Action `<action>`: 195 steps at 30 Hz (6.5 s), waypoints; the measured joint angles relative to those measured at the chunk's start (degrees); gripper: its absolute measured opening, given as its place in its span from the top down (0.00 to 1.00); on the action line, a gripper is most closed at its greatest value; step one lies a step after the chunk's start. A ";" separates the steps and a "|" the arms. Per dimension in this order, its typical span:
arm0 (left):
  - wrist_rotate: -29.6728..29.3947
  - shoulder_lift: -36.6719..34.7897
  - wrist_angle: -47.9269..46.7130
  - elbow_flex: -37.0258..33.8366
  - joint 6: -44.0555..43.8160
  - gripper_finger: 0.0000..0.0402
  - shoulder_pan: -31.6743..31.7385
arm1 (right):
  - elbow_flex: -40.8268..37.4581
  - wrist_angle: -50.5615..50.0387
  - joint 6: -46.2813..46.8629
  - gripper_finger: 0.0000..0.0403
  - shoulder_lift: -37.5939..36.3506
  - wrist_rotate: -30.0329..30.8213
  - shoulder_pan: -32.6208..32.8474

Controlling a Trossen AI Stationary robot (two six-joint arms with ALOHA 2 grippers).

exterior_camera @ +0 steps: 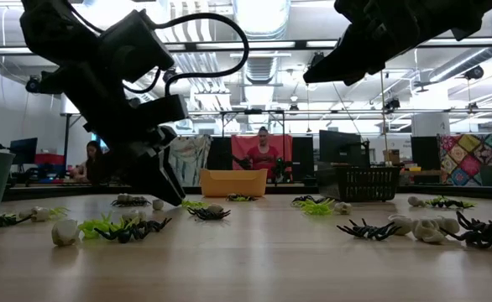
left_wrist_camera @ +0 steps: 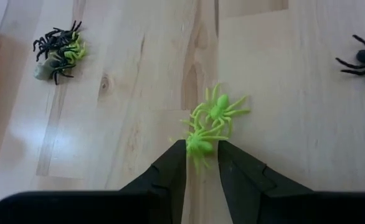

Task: Sort Halloween decoration
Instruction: Put the green spider toy into the blue bin

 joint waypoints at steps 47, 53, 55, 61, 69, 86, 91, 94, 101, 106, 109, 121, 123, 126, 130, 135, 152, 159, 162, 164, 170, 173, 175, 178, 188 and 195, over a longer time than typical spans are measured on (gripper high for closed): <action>0.44 -8.03 -1.35 1.38 1.20 1.00 0.08 | -0.01 -0.39 0.48 0.98 0.00 -0.02 0.00; 1.93 -14.89 -4.92 1.42 0.28 1.00 -1.11 | -0.01 -0.39 0.48 0.98 0.00 -0.04 0.00; 1.74 -17.63 -6.98 1.42 -0.43 1.00 -1.62 | -0.01 -0.39 0.50 0.98 0.02 -0.04 0.00; 3.47 -20.80 -9.18 1.49 -1.40 1.00 -1.91 | -0.01 -0.39 0.66 0.98 0.01 -0.04 0.00; 12.34 -16.94 -3.39 0.40 2.04 1.00 -1.89 | -0.01 -0.39 0.67 0.98 0.00 -0.07 0.00; 4.67 -15.35 21.96 -13.88 -2.37 1.00 -1.47 | -0.23 0.06 0.02 0.98 0.02 -0.07 0.00; 3.34 -14.23 22.34 -13.30 -2.79 0.96 -1.43 | -0.23 0.04 0.04 0.98 0.02 -0.06 0.02; 3.23 -11.10 22.98 -12.55 -4.20 0.89 -1.21 | -0.23 0.04 0.04 0.98 0.00 -0.04 0.00; -0.48 -1.46 23.31 -8.04 -6.21 0.68 -0.99 | -0.23 0.02 0.04 0.98 0.02 -0.04 0.00; -0.76 2.06 22.73 -6.20 -5.67 0.60 -0.85 | -0.23 -0.17 0.17 0.98 0.00 -0.04 0.01; -0.74 2.72 22.28 -6.36 -5.44 0.59 -0.57 | -0.23 -0.22 0.09 0.98 0.00 -0.04 0.02; 0.64 2.34 21.27 -7.93 0.33 0.62 0.79 | -0.23 -0.39 0.02 0.98 0.02 -0.04 0.00; 1.38 2.34 21.33 -7.97 1.09 0.64 1.29 | -0.23 -0.37 0.02 0.98 0.00 -0.02 0.00; 1.90 2.34 21.34 -7.98 1.48 0.66 1.94 | -0.23 -0.37 0.00 0.98 0.00 -0.02 0.00; 1.82 2.34 21.31 -8.09 1.59 0.70 2.29 | -0.23 -0.37 0.00 0.98 0.00 -0.02 0.00; 1.73 2.36 21.04 -8.09 1.19 0.77 2.29 | -0.23 -0.37 -0.03 0.98 0.01 -0.01 0.00; 1.28 2.24 20.75 -8.07 -0.08 1.00 2.29 | -0.23 -0.39 -0.46 0.98 0.01 0.00 0.00; 1.48 0.10 20.86 -7.63 -0.07 1.00 2.24 | -0.23 -0.38 -0.45 0.98 0.01 0.00 0.00; 1.88 -1.41 20.78 -7.65 0.27 1.00 2.24 | -0.23 -0.37 -0.46 0.98 0.00 0.00 0.00; 1.88 -2.71 20.70 -7.72 0.30 1.00 2.24 | -0.23 -0.37 -0.44 0.98 0.00 0.00 0.00; 1.92 -6.44 18.29 -7.78 0.32 1.00 2.21 | -0.23 -0.39 -0.46 0.98 0.01 0.00 0.00; 1.92 -8.56 17.26 -7.80 0.32 1.00 1.96 | -0.23 -0.39 -0.46 0.98 0.02 0.00 0.00; 2.00 -9.85 16.84 -7.80 0.34 1.00 1.87 | -0.23 -0.37 -0.45 0.98 0.02 -0.02 0.00; 4.22 -11.05 15.43 -7.80 0.34 1.00 1.86 | -0.23 -0.39 -0.44 0.98 0.00 -0.02 0.00; 6.93 -8.46 16.31 -7.80 1.24 0.95 1.85 | -0.23 -0.37 -0.44 0.98 0.02 -0.02 0.00; 6.14 -6.22 18.90 -7.80 2.24 0.71 2.14 | -0.23 -0.35 -0.43 0.98 0.00 -0.02 0.00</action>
